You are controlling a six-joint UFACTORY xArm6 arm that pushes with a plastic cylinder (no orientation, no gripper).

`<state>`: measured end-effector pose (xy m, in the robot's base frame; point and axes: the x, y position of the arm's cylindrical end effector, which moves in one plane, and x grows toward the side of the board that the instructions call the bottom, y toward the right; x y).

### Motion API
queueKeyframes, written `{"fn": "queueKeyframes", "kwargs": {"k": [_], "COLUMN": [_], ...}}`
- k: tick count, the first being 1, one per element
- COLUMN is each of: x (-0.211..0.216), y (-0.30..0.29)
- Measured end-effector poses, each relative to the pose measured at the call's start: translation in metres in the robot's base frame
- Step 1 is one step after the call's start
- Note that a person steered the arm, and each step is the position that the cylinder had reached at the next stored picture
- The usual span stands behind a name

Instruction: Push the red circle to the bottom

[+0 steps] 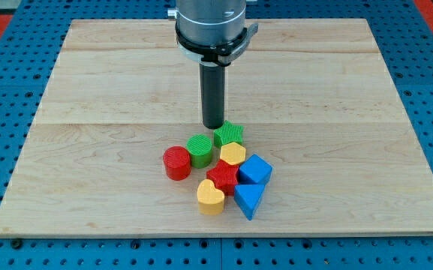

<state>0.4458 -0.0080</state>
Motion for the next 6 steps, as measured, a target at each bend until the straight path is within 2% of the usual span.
{"fn": "queueKeyframes", "kwargs": {"k": [2, 3, 6], "x": [0.009, 0.043, 0.071], "y": [-0.019, -0.044, -0.055]}}
